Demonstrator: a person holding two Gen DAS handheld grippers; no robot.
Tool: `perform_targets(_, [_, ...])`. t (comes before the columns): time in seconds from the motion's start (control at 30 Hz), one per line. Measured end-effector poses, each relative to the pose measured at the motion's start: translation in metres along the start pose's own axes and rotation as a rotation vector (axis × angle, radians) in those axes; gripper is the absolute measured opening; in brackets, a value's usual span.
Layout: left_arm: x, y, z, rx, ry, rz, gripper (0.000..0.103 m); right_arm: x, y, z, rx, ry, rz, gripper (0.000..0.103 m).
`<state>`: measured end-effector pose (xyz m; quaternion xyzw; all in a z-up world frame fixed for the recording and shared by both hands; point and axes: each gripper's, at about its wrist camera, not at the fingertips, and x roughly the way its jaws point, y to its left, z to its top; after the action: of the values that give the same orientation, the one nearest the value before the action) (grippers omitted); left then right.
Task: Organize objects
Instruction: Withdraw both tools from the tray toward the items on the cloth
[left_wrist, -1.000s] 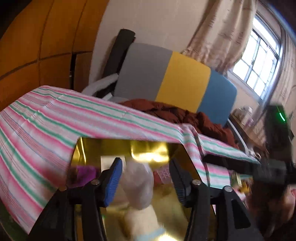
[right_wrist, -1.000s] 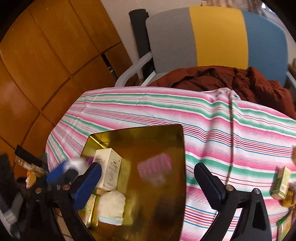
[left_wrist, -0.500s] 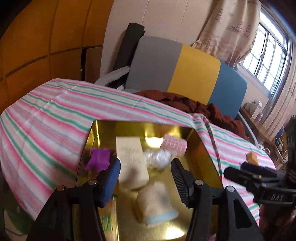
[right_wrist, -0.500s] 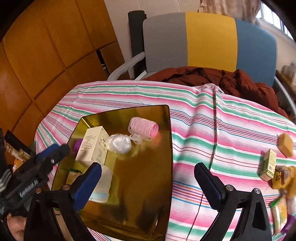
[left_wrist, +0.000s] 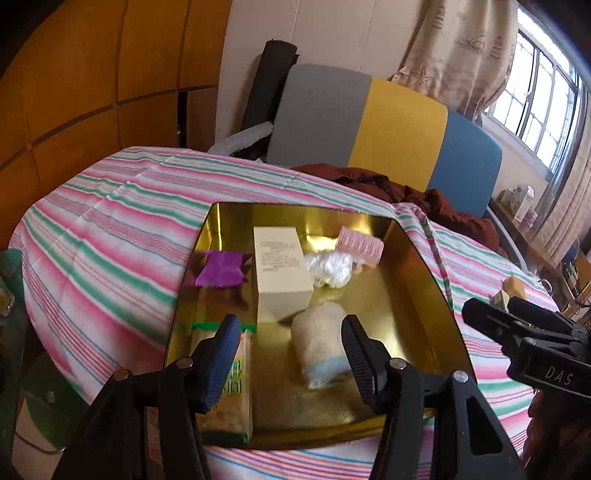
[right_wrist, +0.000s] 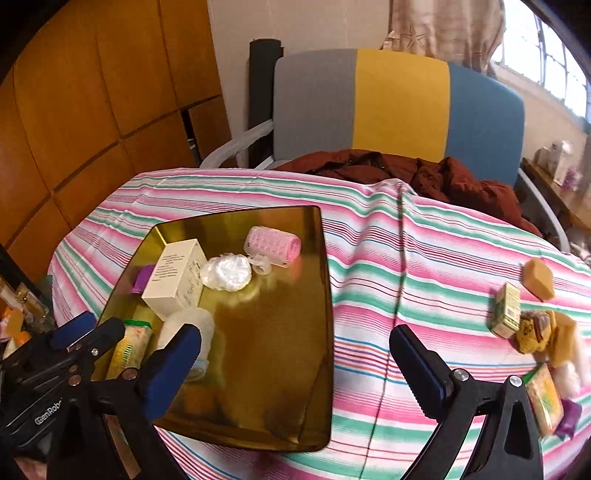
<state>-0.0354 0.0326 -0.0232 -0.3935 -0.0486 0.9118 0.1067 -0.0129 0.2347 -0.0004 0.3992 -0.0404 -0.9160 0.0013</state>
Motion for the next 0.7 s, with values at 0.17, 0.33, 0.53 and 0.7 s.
perform_targets(0.17, [-0.002, -0.004, -0.009, 0.013, 0.014, 0.004, 0.058, -0.005, -0.005, -0.010, 0.013, -0.007, -0.029, 0.103])
perform_targets(0.33, [-0.005, -0.008, -0.015, 0.025, 0.020, -0.004, 0.058, -0.014, -0.001, -0.018, -0.017, -0.033, -0.061, 0.103])
perform_targets(0.53, [-0.005, -0.010, -0.019, 0.029, 0.032, -0.004, 0.058, -0.019, 0.004, -0.024, -0.061, -0.044, -0.082, 0.103])
perform_targets(0.7, [-0.007, -0.011, -0.020, 0.033, 0.027, -0.017, 0.058, -0.020, 0.003, -0.026, -0.064, -0.047, -0.100, 0.103])
